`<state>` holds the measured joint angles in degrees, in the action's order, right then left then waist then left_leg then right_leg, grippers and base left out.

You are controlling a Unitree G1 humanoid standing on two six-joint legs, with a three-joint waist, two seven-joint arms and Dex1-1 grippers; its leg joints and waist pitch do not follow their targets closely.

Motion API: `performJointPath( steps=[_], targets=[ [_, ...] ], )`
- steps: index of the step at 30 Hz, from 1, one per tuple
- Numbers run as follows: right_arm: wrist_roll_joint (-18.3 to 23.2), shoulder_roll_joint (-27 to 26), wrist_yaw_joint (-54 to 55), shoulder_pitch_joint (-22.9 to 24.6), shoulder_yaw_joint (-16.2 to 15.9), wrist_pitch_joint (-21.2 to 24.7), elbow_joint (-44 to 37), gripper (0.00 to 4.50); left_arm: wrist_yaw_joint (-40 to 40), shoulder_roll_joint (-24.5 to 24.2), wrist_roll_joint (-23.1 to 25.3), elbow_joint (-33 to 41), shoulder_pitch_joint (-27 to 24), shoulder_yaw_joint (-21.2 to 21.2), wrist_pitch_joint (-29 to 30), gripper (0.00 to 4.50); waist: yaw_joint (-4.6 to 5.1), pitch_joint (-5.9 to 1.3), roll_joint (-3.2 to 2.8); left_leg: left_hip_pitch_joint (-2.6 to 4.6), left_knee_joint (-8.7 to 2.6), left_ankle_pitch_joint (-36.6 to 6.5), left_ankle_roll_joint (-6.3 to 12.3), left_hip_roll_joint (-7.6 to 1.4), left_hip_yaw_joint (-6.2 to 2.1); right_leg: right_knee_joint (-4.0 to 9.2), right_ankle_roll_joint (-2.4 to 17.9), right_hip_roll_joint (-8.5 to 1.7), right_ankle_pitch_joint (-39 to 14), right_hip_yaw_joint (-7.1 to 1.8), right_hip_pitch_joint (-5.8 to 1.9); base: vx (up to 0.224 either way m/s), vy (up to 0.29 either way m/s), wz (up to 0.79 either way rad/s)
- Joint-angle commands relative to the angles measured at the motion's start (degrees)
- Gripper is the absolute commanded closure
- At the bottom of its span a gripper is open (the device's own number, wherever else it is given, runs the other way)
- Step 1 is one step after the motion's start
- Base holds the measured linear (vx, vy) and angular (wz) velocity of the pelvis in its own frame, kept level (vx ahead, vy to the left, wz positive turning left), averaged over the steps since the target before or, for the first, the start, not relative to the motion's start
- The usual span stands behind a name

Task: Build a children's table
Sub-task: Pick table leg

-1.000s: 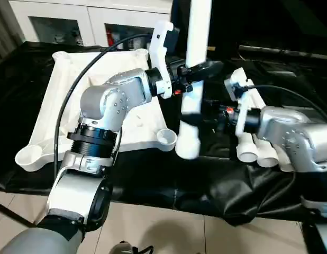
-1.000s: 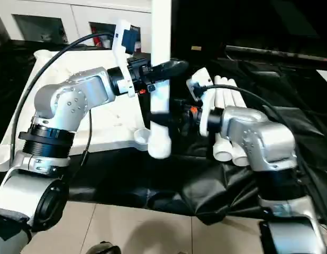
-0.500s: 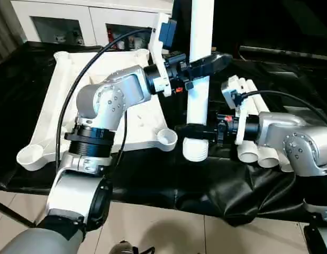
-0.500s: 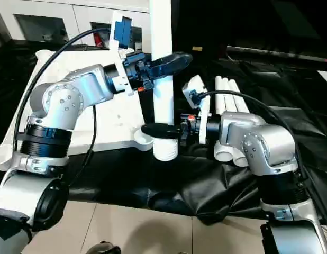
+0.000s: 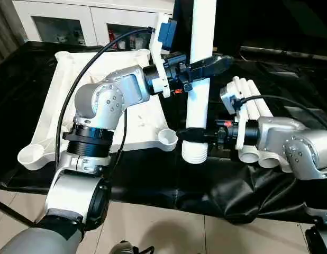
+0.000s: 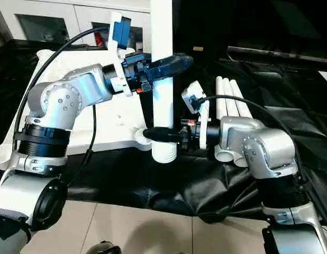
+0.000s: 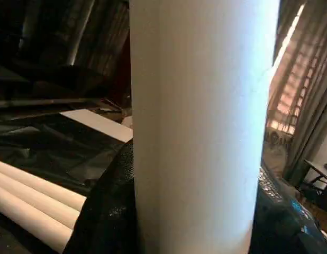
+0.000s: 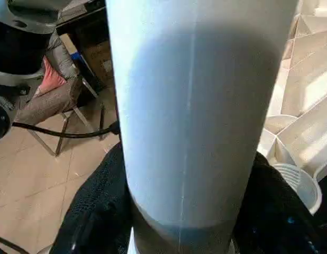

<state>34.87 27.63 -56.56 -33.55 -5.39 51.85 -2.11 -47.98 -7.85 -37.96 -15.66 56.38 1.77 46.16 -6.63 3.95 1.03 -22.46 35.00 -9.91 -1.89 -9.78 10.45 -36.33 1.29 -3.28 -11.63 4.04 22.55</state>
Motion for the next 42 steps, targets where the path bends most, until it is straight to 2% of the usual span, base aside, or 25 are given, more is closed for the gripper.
performJointPath(
  steps=[1, 7, 10, 12, 16, 17, 19, 20, 21, 22, 23, 24, 25, 27, 28, 32, 33, 34, 35, 36, 38, 39, 40, 41, 42],
  targets=[
    [0.4, 0.5, -0.3, 0.4, -0.3, 0.2, -1.0, 2.56, -1.1, 0.0, -0.4, 2.2, -0.2, -1.1, 0.5, 2.71, -0.26, -4.81, 0.07, 1.23, -3.29, -4.4, 1.85, -3.58, -1.52, 3.95, 13.7, -5.63, -2.2, -3.23, -3.57, 0.000, 0.000, 0.00],
    [0.1, 0.5, -0.5, 0.9, -0.7, 0.1, -1.1, 2.57, -1.3, -0.1, -0.2, 2.2, -0.2, -1.2, 0.4, 2.71, -0.30, -4.79, 0.09, 1.21, -3.29, -4.6, 1.72, -3.51, -1.49, 4.04, 13.5, -5.61, -2.8, -3.23, -3.60, 0.000, 0.000, 0.00],
    [-0.1, 0.3, -0.3, 1.1, -0.9, -0.2, -1.2, 2.59, -1.1, -0.6, 1.3, 2.9, -0.7, -2.9, 0.3, 2.71, -0.29, -4.79, 0.05, 1.25, -3.32, -4.6, 1.64, -3.57, -1.52, 4.02, 13.4, -5.62, -2.9, -3.23, -3.57, 0.000, 0.000, 0.00],
    [-0.1, 0.3, -0.3, 1.1, -0.9, -0.2, -1.2, 2.59, -1.1, -0.6, 1.3, 2.9, -0.7, -2.9, 0.3, 2.15, -0.33, -4.80, 0.08, 1.25, -3.30, -4.6, 1.62, -3.55, -1.50, 3.98, 13.4, -5.61, -2.7, -3.24, -3.58, 0.000, 0.000, 0.00],
    [-0.5, -0.7, 1.2, 1.4, -0.3, -1.2, -0.9, 2.59, 0.7, 0.1, 0.9, 2.5, -1.0, -2.1, 1.2, 1.79, -0.37, -4.82, 0.03, 1.24, -3.29, -4.7, 1.36, -3.54, -1.51, 4.00, 13.7, -5.65, -2.6, -3.22, -3.58, 0.000, 0.000, 0.00],
    [0.2, -2.4, 3.0, 1.7, 1.5, -1.8, -0.4, 2.59, 3.1, 2.4, -0.6, 2.0, -1.5, 1.2, -1.2, 1.67, -0.41, -4.85, -0.36, 1.18, -3.28, -4.7, 1.25, -3.52, -1.60, 3.93, 13.8, -5.65, -2.1, -3.23, -3.61, 0.000, 0.000, 0.00],
    [0.9, -3.5, 4.2, 1.9, 2.8, -2.2, -0.2, 2.59, 4.7, 4.2, -1.9, 1.9, -1.9, 3.7, -3.2, 1.58, -0.36, -4.85, -0.07, 1.15, -3.27, -5.4, 1.27, -3.49, -1.58, 4.14, 14.4, -5.77, -2.0, -3.14, -3.77, 0.000, 0.000, 0.00],
    [1.6, -4.5, 5.1, 2.1, 3.9, -2.3, -0.1, 2.59, 6.1, 5.8, -3.8, 1.8, -2.2, 6.3, -4.9, 1.55, -0.44, -4.90, -0.11, 1.15, -3.23, -5.2, 1.29, -3.52, -1.59, 4.04, 14.6, -5.83, -1.7, -3.17, -3.79, 0.000, 0.000, 0.00],
    [2.9, -5.8, 6.2, 2.3, 5.3, -2.4, -0.2, 2.59, 7.6, 8.1, -7.9, 1.5, -2.6, 10.1, -5.9, 1.45, -0.58, -4.91, -0.28, 1.16, -3.23, -5.8, 1.37, -3.51, -1.64, 4.16, 15.0, -5.82, -1.5, -3.12, -3.78, 0.000, 0.000, 0.00],
    [3.0, -5.9, 6.2, 2.3, 5.5, -2.4, -0.2, 2.59, 7.7, 8.2, -8.2, 1.5, -2.6, 10.4, -6.0, 1.34, -0.60, -4.91, -0.24, 1.11, -3.19, -5.7, 1.38, -3.49, -1.57, 4.04, 15.3, -5.86, -1.2, -3.15, -3.84, 0.000, 0.000, 0.00],
    [3.8, -6.8, 6.9, 2.3, 6.4, -2.5, -0.3, 2.59, 8.4, 9.7, -11.7, 1.3, -3.0, 13.0, -6.1, 1.28, -0.66, -4.90, -0.24, 1.09, -3.19, -5.9, 1.50, -3.44, -1.58, 4.12, 15.5, -5.87, -1.2, -3.11, -3.79, 0.000, 0.000, 0.00],
    [5.2, -8.5, 8.3, 2.5, 8.0, -2.8, -0.4, 2.59, 8.9, 11.9, -17.2, 1.2, -4.3, 16.7, -6.0, 1.25, -0.68, -4.90, -0.25, 1.04, -3.19, -6.0, 1.53, -3.41, -1.61, 4.05, 15.6, -5.82, -1.1, -3.07, -3.84, 0.000, 0.000, 0.00],
    [5.2, -8.5, 8.3, 2.5, 8.0, -2.8, -0.4, 2.60, 8.9, 11.9, -17.2, 1.2, -4.3, 16.7, -6.0, 1.25, -0.66, -4.78, -0.26, 1.00, -3.22, -6.3, 1.65, -3.35, -1.56, 4.14, 16.1, -5.81, -1.3, -3.06, -3.76, 0.000, 0.000, 0.00],
    [6.3, -10.4, 10.1, 2.8, 9.9, -3.8, -0.3, 2.60, 10.0, 14.2, -21.1, 1.4, -6.0, 19.5, -6.7, 1.25, -0.69, -4.79, -0.09, 1.09, -3.24, -6.8, 1.67, -3.27, -1.52, 4.29, 15.6, -5.65, -2.4, -3.03, -3.81, 0.000, 0.000, 0.00],
    [6.7, -11.1, 10.7, 2.8, 10.5, -4.1, -0.1, 2.60, 10.4, 14.7, -21.5, 1.8, -6.5, 20.0, -7.3, 1.25, -0.72, -4.72, -0.17, 1.28, -3.37, -7.7, 1.51, -3.38, -1.52, 4.62, 14.6, -5.65, -4.9, -3.02, -3.70, 0.000, 0.000, 0.00],
    [6.2, -12.3, 12.4, 2.7, 12.1, -5.6, 0.7, 2.60, 11.5, 15.2, -20.7, 3.0, -7.3, 20.7, -8.3, 1.25, -0.79, -4.62, -0.56, 1.55, -3.81, -8.4, 0.32, -3.72, -1.71, 4.81, 12.2, -5.63, -7.2, -3.12, -3.38, 0.000, 0.000, 0.00],
    [6.2, -12.3, 12.4, 2.7, 12.1, -5.6, 0.7, 2.60, 11.5, 15.2, -20.7, 3.0, -7.3, 20.7, -8.3, 1.25, -0.79, -4.62, -0.56, 1.55, -3.81, -8.4, 0.32, -3.72, -1.71, 4.81, 12.2, -5.63, -7.2, -3.12, -3.38, 0.000, 0.000, 0.00],
    [2.1, -13.4, 17.5, 1.7, 13.4, -10.2, 2.5, 2.60, 13.3, 13.7, -17.0, 4.8, -8.1, 20.2, -9.8, 1.25, -0.89, -4.58, -0.76, 1.67, -3.91, -8.9, -0.63, -3.87, -1.76, 4.79, 11.8, -5.73, -7.5, -3.18, -3.21, 0.000, 0.000, 0.00],
    [0.0, -13.2, 19.2, 1.6, 13.0, -11.8, 3.0, 2.60, 14.4, 12.4, -14.0, 5.3, -8.5, 18.9, -10.4, 1.25, -0.60, -4.54, -0.89, 1.69, -4.20, -9.5, -1.50, -3.97, -1.89, 4.76, 11.1, -5.60, -7.8, -3.17, -3.11, 0.000, 0.000, 0.00],
    [-2.7, -13.0, 21.3, 1.4, 12.5, -13.8, 3.7, 2.60, 15.7, 10.8, -10.4, 5.9, -9.1, 17.3, -11.3, 1.25, -0.77, -4.59, -1.12, 1.83, -4.30, -9.5, -2.18, -4.12, -2.15, 4.88, 10.3, -5.71, -8.1, -3.10, -2.96, 0.000, 0.000, 0.00],
    [-5.9, -12.7, 23.8, 1.2, 11.8, -16.2, 4.5, 2.60, 17.4, 8.7, -5.7, 6.6, -9.7, 15.1, -12.3, 1.25, -0.57, -4.47, -1.01, 2.05, -4.34, -10.2, -3.08, -3.80, -1.89, 4.93, 8.9, -5.56, -9.1, -3.28, -3.03, 0.000, 0.000, 0.00],
    [-10.1, -11.9, 26.2, 1.9, 10.0, -19.2, 4.4, 2.60, 20.7, 4.4, 3.3, 6.2, -10.9, 9.8, -14.7, 1.25, -0.67, -4.47, -0.84, 1.71, -4.60, -10.0, -3.35, -3.85, -2.24, 5.03, 7.0, -5.57, -10.0, -3.30, -3.16, 0.000, 0.000, 0.00],
    [-11.7, -12.4, 27.7, 3.0, 9.8, -21.4, 3.5, 2.60, 25.1, -0.8, 13.9, 4.6, -12.6, 4.1, -18.3, 1.25, -0.67, -4.51, -1.13, 1.89, -4.74, -10.7, -3.59, -3.79, -2.31, 5.09, 4.2, -5.39, -10.9, -3.42, -2.91, 0.000, 0.000, 0.00],
    [-12.0, -12.9, 28.3, 3.6, 10.0, -22.3, 3.0, 2.60, 27.5, -3.7, 19.5, 3.5, -13.5, 1.0, -20.5, 1.25, -0.26, -4.45, -1.05, 1.95, -4.67, -11.1, -3.71, -3.62, -2.07, 5.02, 3.3, -5.22, -11.4, -3.52, -2.87, 0.000, 0.000, 0.00],
    [-13.4, -14.0, 29.9, 5.0, 10.1, -25.3, 2.4, 2.60, 28.7, -7.1, 25.1, 3.3, -15.8, -1.3, -24.1, 1.25, -0.13, -4.70, -1.07, 1.87, -4.69, -10.0, -3.54, -3.54, -2.18, 5.03, 2.2, -5.29, -9.6, -3.48, -2.95, 0.000, 0.000, 0.00]
  ],
)
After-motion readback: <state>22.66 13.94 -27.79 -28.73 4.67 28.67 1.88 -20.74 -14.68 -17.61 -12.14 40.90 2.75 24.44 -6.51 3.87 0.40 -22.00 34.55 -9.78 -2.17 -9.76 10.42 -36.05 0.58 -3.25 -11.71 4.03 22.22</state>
